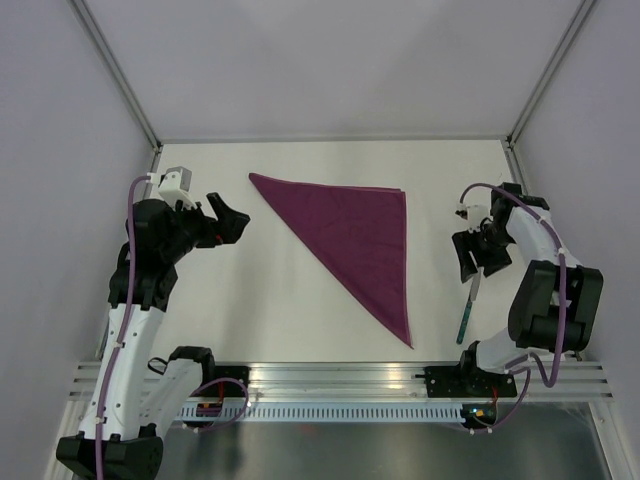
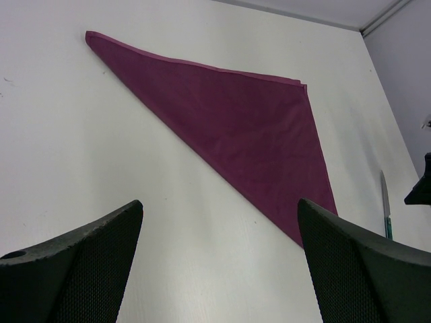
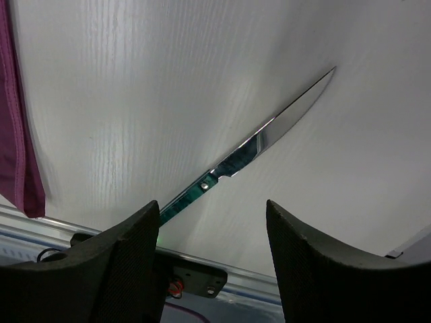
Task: Fold the napkin, place the utensils inside, and roll it up
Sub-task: Grab a utensil with the right arm
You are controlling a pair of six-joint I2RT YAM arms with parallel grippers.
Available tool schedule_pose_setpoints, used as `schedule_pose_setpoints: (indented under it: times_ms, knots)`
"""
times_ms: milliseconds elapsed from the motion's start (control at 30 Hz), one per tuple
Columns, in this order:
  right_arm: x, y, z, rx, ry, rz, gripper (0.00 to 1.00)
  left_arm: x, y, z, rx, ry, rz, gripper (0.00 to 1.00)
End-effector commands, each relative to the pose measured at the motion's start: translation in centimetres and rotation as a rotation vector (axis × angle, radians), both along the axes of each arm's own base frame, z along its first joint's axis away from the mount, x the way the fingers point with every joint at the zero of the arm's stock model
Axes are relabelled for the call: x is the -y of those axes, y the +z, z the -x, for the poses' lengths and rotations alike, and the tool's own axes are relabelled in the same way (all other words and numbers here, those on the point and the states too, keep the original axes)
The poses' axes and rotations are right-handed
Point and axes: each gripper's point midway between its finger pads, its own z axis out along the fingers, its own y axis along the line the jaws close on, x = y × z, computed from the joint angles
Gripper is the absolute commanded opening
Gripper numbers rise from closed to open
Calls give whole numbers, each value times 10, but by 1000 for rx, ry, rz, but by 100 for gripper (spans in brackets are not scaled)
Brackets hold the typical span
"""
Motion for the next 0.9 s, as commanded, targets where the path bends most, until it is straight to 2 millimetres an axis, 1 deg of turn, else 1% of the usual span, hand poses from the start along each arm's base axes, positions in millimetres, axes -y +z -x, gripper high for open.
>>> schedule_pose_setpoints:
  times_ms: [0, 67, 167, 333, 433, 533, 733, 867]
  knots:
    - [-2, -20, 29, -149, 33, -13, 70, 7, 6, 3, 0, -23, 42, 100]
    - [-3, -32, 40, -202, 48, -25, 70, 6, 5, 2, 1, -20, 38, 100]
    - [-5, -44, 54, -256, 76, -40, 69, 5, 4, 1, -3, -15, 36, 100]
    - [-1, -49, 63, -275, 105, -15, 70, 4, 0, 1, -12, -6, 33, 100]
    - [0, -57, 73, -321, 110, -8, 69, 3, 2, 0, -8, -2, 33, 100]
    - [2, -58, 72, -325, 108, 0, 69, 3, 1, -1, -15, -1, 34, 100]
    - [3, -69, 76, -373, 103, 11, 68, 2, -1, -1, -16, 3, 32, 100]
    - [2, -71, 72, -376, 119, 35, 67, 3, -1, -1, -16, 2, 33, 100]
